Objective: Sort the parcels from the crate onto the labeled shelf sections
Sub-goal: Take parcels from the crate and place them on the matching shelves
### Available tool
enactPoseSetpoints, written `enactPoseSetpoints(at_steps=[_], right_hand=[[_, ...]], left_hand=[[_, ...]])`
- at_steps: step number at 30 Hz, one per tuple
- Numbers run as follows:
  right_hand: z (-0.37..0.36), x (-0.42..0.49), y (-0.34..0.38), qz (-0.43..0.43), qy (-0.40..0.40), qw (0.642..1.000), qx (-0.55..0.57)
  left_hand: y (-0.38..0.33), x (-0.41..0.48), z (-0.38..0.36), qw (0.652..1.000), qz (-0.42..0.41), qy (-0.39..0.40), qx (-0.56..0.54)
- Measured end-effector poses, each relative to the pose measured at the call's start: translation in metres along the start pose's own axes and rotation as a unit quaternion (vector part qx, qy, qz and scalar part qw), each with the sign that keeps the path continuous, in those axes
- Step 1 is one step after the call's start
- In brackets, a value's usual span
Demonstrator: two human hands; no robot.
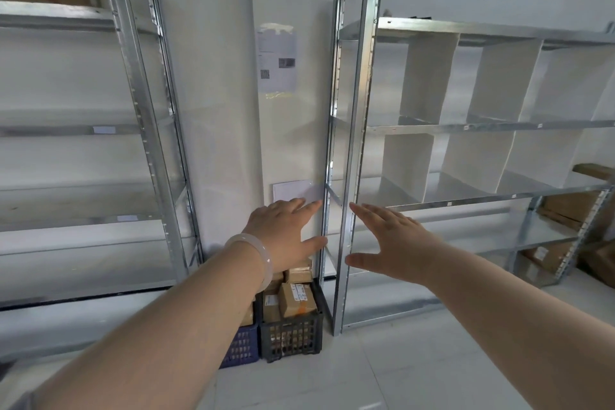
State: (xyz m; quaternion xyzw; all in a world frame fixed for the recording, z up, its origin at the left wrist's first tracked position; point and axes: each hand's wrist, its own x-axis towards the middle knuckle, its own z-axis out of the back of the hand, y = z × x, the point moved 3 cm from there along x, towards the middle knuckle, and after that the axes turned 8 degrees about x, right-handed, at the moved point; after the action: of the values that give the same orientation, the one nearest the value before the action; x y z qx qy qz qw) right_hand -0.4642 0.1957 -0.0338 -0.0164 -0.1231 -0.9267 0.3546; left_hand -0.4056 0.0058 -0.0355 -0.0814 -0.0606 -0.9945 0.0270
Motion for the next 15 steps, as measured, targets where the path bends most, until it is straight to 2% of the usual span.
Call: enactPoseSetpoints(at_steps=[15], right_hand=[[-0.102,0.262,-0.068,-0.048,0.067,0.996,0.030]], left_hand=[[0.131,0.231,-0.145,0.997,-0.004,0.072,-0.023]])
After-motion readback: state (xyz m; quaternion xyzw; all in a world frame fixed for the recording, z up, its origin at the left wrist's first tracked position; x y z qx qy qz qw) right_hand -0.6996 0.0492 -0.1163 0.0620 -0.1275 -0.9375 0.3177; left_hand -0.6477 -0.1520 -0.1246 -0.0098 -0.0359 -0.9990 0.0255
